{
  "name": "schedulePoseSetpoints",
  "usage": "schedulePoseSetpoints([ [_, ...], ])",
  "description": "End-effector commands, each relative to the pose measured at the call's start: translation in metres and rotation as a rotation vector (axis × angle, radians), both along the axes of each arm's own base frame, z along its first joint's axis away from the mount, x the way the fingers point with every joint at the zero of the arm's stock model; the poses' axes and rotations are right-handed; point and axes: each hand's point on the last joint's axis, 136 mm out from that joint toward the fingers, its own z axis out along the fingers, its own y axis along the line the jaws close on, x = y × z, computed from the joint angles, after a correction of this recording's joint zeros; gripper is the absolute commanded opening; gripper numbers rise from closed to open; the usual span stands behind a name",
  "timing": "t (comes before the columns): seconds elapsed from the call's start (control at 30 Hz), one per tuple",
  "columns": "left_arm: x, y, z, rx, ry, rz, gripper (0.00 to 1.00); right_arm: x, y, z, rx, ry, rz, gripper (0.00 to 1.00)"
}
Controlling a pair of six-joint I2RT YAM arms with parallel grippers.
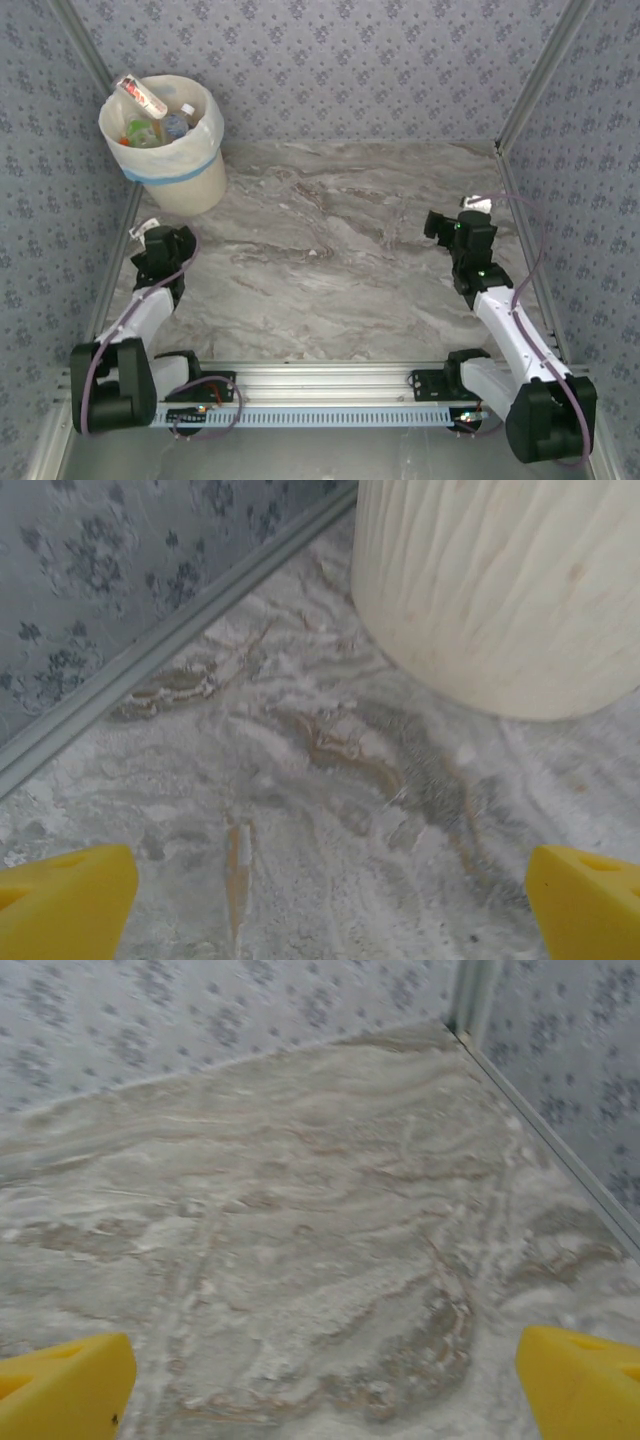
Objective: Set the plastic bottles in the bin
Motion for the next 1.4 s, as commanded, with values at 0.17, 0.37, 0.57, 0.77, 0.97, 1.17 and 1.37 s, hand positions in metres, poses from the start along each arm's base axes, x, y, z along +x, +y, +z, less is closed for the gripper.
schedulePoseSetpoints([
  [0.17, 0.042, -0.010, -0.002, 0.115, -0.156, -0.136, 1.00, 0.008, -0.015, -0.025, -0.051, -0.009, -0.014, 1.00],
  [0.37, 0.056, -0.062, -0.013, 0.223, -0.202, -0.386, 1.00, 0.006, -0.012, -0.035, -0.048, -0.008, 0.028, 1.00],
  [0.57, 0.057, -0.040, -0.016, 0.232, -0.115, -0.232, 1.00, 0.001, -0.031, -0.063, -0.043, -0.029, -0.097, 1.00],
  [0.77, 0.057, -0.041, -0.017, 0.228, -0.108, -0.235, 1.00, 0.018, -0.043, -0.075, -0.113, -0.049, -0.151, 1.00],
  [0.97, 0.057, -0.040, -0.017, 0.227, -0.108, -0.234, 1.00, 0.027, -0.022, -0.076, -0.195, -0.133, 0.003, 1.00],
  [1.17, 0.057, -0.040, -0.017, 0.227, -0.109, -0.235, 1.00, 0.027, -0.016, -0.091, -0.183, -0.149, 0.049, 1.00],
  [1.37, 0.057, -0.041, -0.017, 0.227, -0.109, -0.238, 1.00, 0.048, -0.021, -0.103, -0.150, -0.032, 0.049, 1.00],
])
